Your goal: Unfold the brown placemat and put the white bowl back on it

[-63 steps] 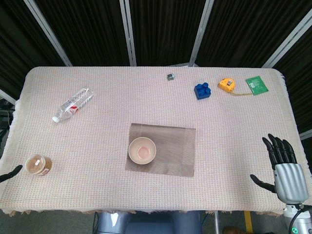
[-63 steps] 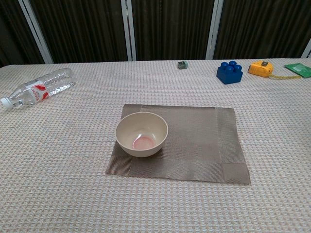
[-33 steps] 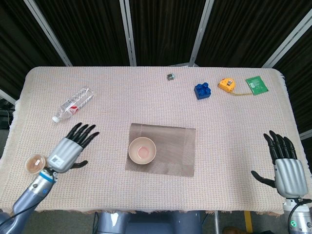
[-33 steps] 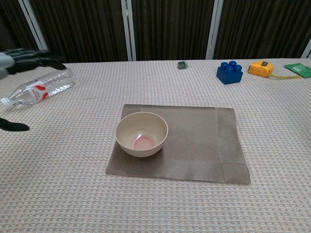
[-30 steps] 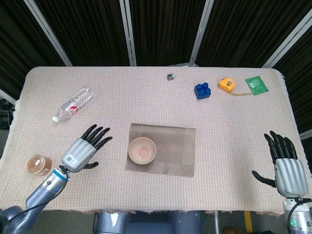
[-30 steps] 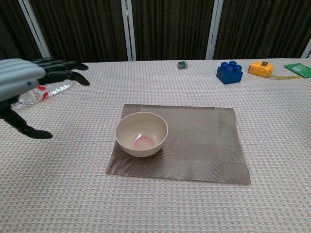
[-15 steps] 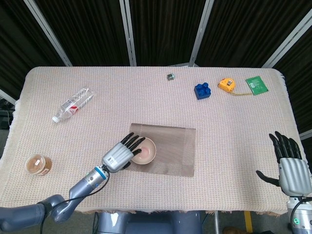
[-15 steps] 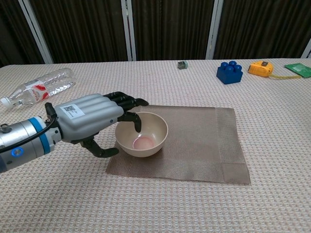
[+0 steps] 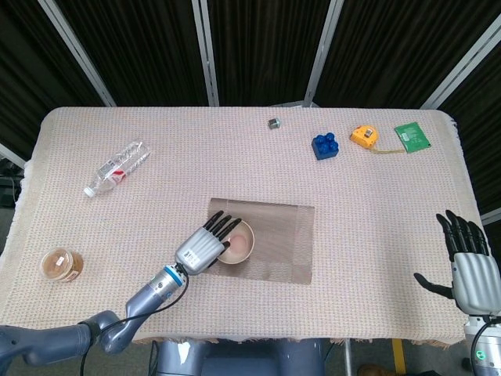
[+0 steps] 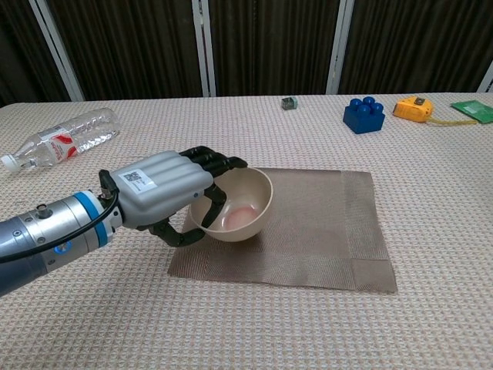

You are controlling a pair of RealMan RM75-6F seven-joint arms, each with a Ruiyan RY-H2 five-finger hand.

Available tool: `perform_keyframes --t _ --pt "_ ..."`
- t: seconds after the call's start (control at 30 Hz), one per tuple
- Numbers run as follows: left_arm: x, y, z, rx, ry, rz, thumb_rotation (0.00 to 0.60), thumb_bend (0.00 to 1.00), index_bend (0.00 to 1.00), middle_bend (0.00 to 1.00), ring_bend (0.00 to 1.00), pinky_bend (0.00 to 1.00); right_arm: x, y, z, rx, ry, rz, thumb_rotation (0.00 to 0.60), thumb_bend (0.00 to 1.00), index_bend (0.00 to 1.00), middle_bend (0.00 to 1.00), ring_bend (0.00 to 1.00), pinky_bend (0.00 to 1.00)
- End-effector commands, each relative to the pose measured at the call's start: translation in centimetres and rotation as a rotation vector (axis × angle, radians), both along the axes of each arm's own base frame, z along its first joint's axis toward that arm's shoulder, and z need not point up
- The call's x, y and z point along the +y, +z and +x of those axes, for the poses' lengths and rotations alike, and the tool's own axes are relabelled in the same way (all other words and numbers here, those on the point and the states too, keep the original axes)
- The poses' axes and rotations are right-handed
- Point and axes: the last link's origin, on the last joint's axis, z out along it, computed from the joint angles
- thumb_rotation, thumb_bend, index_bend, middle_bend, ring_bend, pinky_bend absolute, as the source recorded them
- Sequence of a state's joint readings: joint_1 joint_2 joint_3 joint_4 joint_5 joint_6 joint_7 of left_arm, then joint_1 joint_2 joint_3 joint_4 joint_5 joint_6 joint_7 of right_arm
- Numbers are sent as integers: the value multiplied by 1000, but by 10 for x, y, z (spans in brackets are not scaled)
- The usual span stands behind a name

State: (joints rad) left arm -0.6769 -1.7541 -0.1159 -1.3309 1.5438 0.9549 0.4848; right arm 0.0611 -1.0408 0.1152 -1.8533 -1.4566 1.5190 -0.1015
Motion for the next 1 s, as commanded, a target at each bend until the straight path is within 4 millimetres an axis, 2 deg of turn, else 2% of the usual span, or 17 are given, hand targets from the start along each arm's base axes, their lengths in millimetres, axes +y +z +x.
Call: perform_keyframes --t 0.03,0.17,0.37,0.47,0.57,0.6,0.67,0.7,0.83,1.0 --pt "3 7 -1 -5 4 20 600 454 780 0 0 0 0 0 0 -1 2 0 600 0 0 0 0 0" --pt "13 26 -7 -21 23 68 600 467 783 0 0 0 2 1 2 -3 6 0 600 0 0 0 0 0" --pt "37 74 -37 -22 116 167 600 470 779 0 0 0 4 2 4 -7 15 1 600 0 0 0 0 0" --pt "47 109 -75 26 223 219 600 473 778 0 0 0 5 2 6 -9 25 5 600 0 0 0 0 0" --pt "49 132 -107 70 318 248 600 477 776 0 0 0 7 1 9 -7 35 10 600 0 0 0 0 0" --pt "49 135 -112 76 332 249 600 478 773 0 0 0 7 1 10 -7 37 11 600 0 0 0 0 0" --pt "45 149 -137 105 416 255 600 477 767 0 0 0 8 0 12 -7 47 15 600 0 0 0 0 0" --pt "44 151 -140 108 425 254 600 476 764 0 0 0 8 -1 13 -7 48 16 600 0 0 0 0 0" --pt "35 161 -172 136 526 249 600 478 763 0 0 0 9 -1 16 -9 60 17 600 0 0 0 0 0" --pt "27 166 -197 164 588 252 600 479 761 0 0 0 9 -2 18 -10 64 20 600 0 0 0 0 0"
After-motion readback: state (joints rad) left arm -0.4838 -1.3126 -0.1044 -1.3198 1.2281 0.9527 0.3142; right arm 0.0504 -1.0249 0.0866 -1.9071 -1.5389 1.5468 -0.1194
